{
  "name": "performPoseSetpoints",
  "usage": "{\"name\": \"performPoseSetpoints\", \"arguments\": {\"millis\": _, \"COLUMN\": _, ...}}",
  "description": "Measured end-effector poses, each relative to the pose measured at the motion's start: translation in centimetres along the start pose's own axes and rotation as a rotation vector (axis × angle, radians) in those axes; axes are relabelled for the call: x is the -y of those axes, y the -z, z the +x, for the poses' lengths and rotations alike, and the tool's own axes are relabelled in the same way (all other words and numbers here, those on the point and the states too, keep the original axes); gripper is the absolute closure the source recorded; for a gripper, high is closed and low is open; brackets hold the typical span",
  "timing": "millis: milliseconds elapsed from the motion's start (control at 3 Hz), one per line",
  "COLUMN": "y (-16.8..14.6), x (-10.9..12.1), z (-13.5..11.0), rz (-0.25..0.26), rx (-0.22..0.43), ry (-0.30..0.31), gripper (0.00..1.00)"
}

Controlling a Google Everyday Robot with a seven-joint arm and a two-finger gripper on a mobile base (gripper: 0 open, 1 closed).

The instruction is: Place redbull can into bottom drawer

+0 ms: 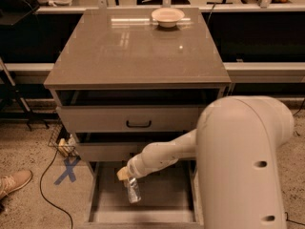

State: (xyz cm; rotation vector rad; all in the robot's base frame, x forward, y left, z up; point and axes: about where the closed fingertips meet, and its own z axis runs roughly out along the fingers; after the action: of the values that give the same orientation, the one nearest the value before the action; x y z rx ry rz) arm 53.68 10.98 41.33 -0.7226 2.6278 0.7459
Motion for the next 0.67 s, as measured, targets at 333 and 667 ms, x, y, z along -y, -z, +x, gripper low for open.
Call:
{"name": "performPoseSetpoints", "arguments": {"millis": 333, "y": -2.6, "x": 1.8, "z": 0.1, "rz": -0.094, "rx": 0.085, "ry": 0.022, "gripper": 1.00}}
{"name": "performPoseSetpoints", "arguments": {"millis": 667, "y": -4.5, "x": 5.1, "z": 1.0, "rz": -0.143, "rx": 0.150, "ry": -0.007, "gripper": 1.00}}
